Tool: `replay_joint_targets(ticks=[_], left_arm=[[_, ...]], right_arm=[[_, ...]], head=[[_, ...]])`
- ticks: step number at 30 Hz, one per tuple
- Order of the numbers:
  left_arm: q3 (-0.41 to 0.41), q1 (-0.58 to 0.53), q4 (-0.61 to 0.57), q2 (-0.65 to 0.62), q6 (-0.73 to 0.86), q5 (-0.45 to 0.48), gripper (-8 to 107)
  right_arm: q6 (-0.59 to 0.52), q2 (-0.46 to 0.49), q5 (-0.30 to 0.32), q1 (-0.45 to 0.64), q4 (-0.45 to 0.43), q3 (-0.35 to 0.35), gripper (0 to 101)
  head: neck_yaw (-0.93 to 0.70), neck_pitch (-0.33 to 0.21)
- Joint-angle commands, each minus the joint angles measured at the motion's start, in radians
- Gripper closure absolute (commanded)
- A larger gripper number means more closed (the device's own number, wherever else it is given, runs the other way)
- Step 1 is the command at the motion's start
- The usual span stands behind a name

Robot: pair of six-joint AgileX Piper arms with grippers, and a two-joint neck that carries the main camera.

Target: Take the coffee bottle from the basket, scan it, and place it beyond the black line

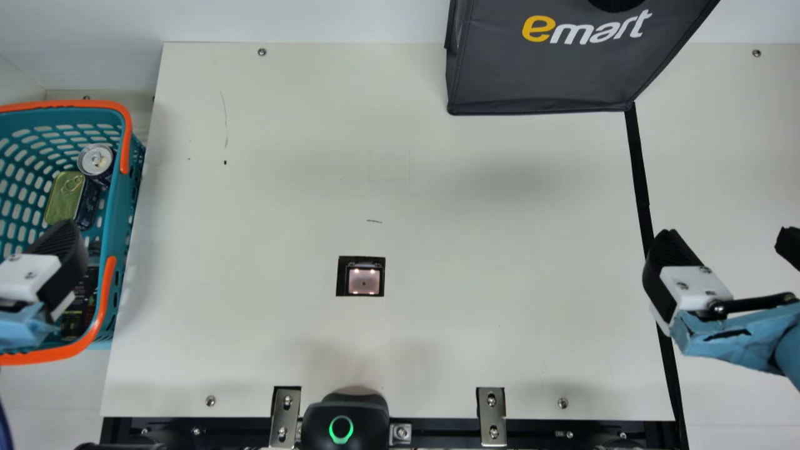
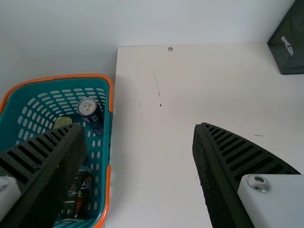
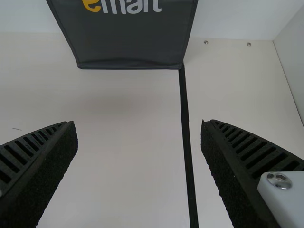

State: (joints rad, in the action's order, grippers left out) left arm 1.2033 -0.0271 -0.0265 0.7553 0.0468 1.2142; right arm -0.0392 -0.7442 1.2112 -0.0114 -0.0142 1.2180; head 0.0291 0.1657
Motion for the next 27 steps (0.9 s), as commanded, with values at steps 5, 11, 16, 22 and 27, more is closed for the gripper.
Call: replay_joint_targets(ticks=[5,11,16,22,27], left_arm=[[0.0,0.0,0.0,0.0,0.0,0.0,9],[0.0,0.0,0.0,0.0,0.0,0.0,9],[0.0,0.0,0.0,0.0,0.0,0.0,9],[0.0,0.0,0.0,0.0,0.0,0.0,9],[0.0,0.0,0.0,0.0,0.0,0.0,9]], right_arm=[[0.0,0.0,0.0,0.0,0.0,0.0,10],[0.0,0.0,0.0,0.0,0.0,0.0,10],[0.0,0.0,0.0,0.0,0.0,0.0,10],[0.0,0.0,0.0,0.0,0.0,0.0,10],[0.0,0.0,0.0,0.0,0.0,0.0,10]], head=[[-0.118,-0.027],[-0.258,-0.027],[-0.351,-0.027],[-0.351,-0.027],[-0.351,-0.027]])
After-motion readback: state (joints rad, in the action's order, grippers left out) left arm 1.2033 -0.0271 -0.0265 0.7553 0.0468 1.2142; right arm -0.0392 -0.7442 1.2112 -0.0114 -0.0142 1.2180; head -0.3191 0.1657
